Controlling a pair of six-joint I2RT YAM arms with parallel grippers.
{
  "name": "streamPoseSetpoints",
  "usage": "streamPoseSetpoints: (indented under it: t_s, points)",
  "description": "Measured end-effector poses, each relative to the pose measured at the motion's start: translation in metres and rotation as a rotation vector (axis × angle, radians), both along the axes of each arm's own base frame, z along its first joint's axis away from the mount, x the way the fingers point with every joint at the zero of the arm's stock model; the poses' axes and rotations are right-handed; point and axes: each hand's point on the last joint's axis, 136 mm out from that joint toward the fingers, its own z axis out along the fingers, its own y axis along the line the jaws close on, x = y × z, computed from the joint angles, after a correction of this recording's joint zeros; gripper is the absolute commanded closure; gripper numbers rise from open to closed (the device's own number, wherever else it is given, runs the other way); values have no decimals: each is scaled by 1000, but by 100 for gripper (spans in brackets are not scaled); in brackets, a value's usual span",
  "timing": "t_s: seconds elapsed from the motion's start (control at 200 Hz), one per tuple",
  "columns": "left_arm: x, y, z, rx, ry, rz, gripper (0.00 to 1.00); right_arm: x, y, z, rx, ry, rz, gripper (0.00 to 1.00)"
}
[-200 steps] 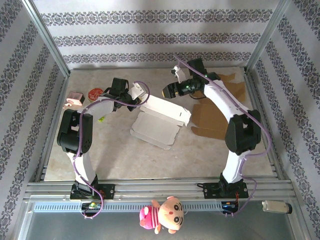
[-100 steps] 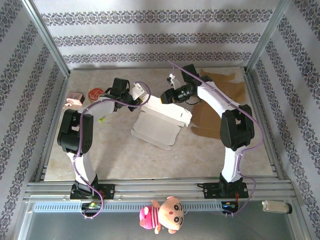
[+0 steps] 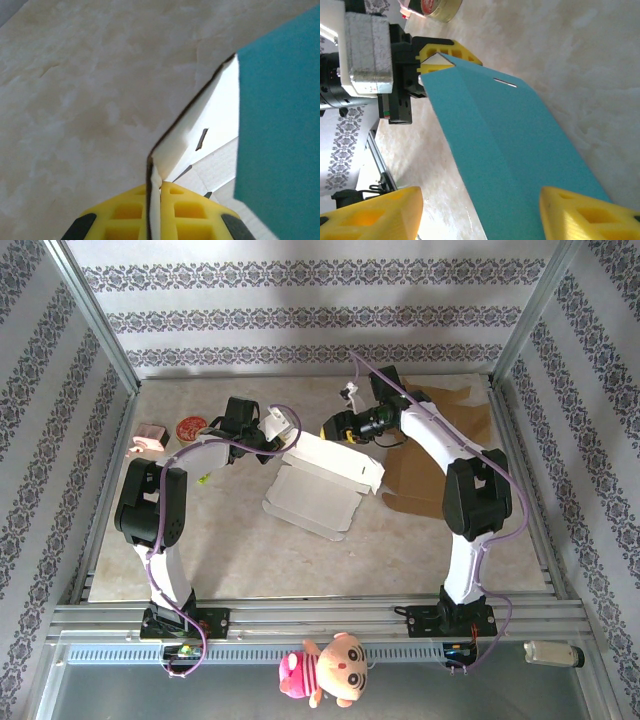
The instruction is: Fold the paper box
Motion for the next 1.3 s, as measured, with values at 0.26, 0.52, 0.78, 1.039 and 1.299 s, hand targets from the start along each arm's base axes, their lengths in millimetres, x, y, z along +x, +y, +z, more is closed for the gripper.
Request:
streamPoseSetpoints:
  t_s: [0.26,0.52,0.78,1.039,1.299]
  points:
    - [0,0,0,-1,-1,-1,100,6,-2,-19,-17,48,-20,55]
    - [1,1,0,2,-1,4,100,5,-1,-22,-9,64,-16,55]
    - [-5,1,-5,-11,47,28,99,6,2,-26,-40,34,-9,57]
    - [-12,0,-11,-16,106,63,96,5,5,-31,-71,13,3,62]
    - [-14,-2,-12,16,97,53,86,7,-1,-45,-143,-3,-6,63]
